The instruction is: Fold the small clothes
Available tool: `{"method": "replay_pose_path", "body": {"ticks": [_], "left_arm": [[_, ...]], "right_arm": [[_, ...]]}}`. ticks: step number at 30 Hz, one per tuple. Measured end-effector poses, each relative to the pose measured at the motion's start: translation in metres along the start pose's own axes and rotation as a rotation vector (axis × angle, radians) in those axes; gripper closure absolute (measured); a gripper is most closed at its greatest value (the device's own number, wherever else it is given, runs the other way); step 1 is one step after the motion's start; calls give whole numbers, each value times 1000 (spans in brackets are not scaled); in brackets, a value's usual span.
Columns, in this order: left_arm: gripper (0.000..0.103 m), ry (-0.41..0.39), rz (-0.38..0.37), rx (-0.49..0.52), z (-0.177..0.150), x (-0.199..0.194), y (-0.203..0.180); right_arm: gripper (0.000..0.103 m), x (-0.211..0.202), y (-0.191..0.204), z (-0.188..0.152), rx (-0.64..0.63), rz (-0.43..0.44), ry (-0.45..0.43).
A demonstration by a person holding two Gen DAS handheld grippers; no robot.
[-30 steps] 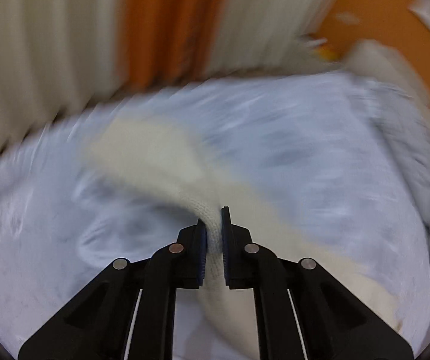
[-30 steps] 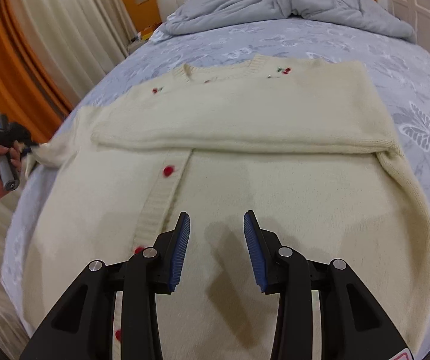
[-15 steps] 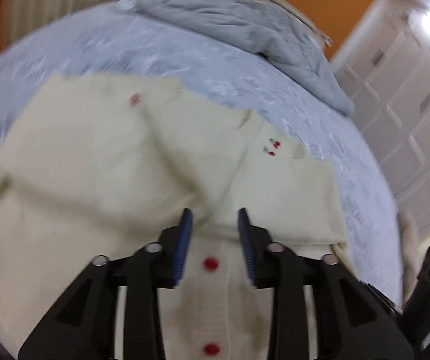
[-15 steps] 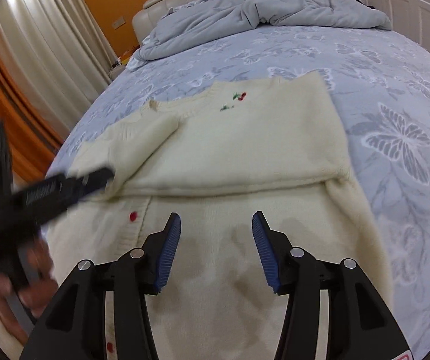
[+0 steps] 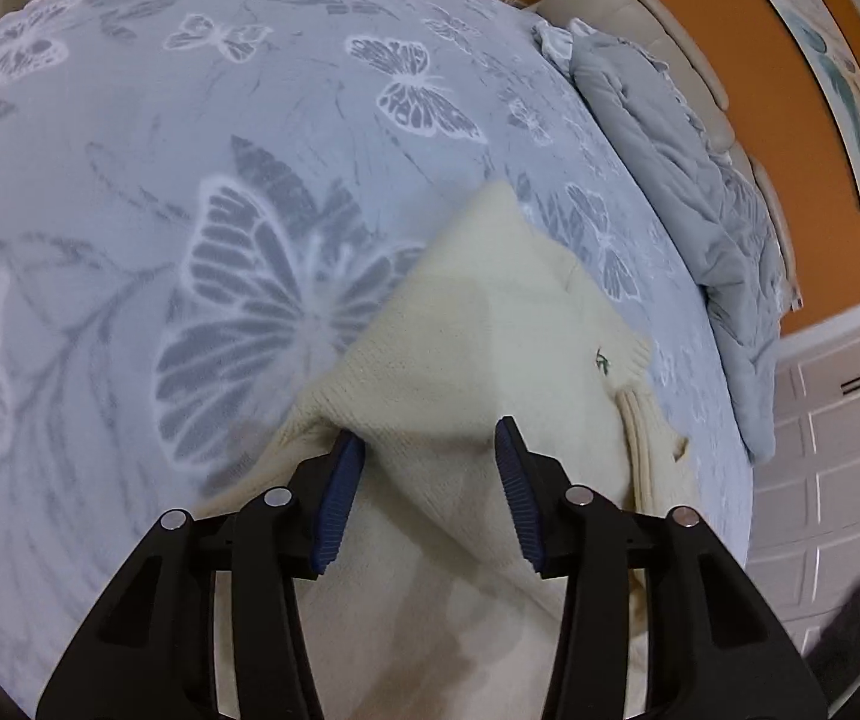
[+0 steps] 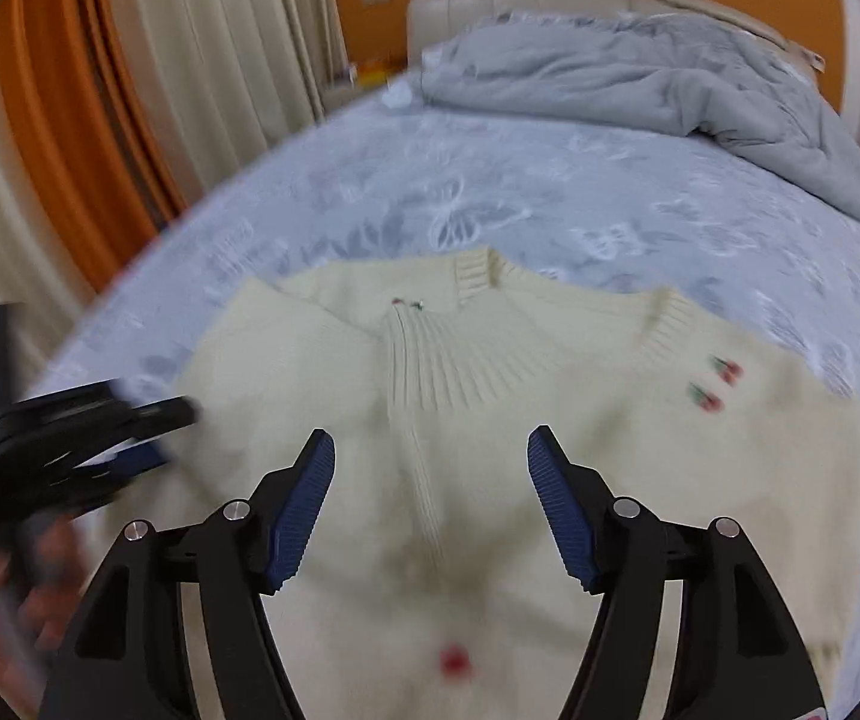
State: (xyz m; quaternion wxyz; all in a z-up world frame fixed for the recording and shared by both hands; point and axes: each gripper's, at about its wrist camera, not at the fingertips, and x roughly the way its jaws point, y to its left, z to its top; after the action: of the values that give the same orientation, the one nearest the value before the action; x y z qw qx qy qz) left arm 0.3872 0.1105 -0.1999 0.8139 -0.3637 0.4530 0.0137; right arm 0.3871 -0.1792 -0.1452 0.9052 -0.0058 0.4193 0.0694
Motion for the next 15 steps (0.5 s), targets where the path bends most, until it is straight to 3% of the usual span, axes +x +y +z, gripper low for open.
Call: {"method": "replay_pose_path", "body": {"ticks": [1, 2, 3, 6, 8, 10, 11, 12, 14, 15], "left_arm": [[61, -10, 16, 24, -2, 0, -4], [63, -23, 34, 49, -5, 1, -8], [64, -32, 45, 61, -4, 3, -9], [71, -52, 47, 95, -6, 3, -4], [73, -72, 26, 125, -10, 2, 1], [74, -92, 25, 165, -19, -1, 3], [74, -111, 38, 194, -23, -1, 1], [74, -128, 56, 216, -26, 0, -2], [74, -153, 80, 235, -30, 1, -6], [74, -159, 80, 235, -30, 2, -7]], "right_arm": [[78, 23, 6, 3, -26, -32, 47], [94, 36, 8, 5, -41, -44, 91], [95, 40, 5, 7, -33, -46, 111], [95, -19, -45, 6, 212, 77, -65], [93, -60, -102, -26, 421, 113, -156], [84, -58, -141, -63, 543, 112, -117], [80, -49, -152, -79, 553, 46, -53], [83, -39, -159, -93, 556, 5, 10], [82, -46, -173, -113, 621, 108, -35], [69, -50, -176, -114, 642, 127, -50]]}}
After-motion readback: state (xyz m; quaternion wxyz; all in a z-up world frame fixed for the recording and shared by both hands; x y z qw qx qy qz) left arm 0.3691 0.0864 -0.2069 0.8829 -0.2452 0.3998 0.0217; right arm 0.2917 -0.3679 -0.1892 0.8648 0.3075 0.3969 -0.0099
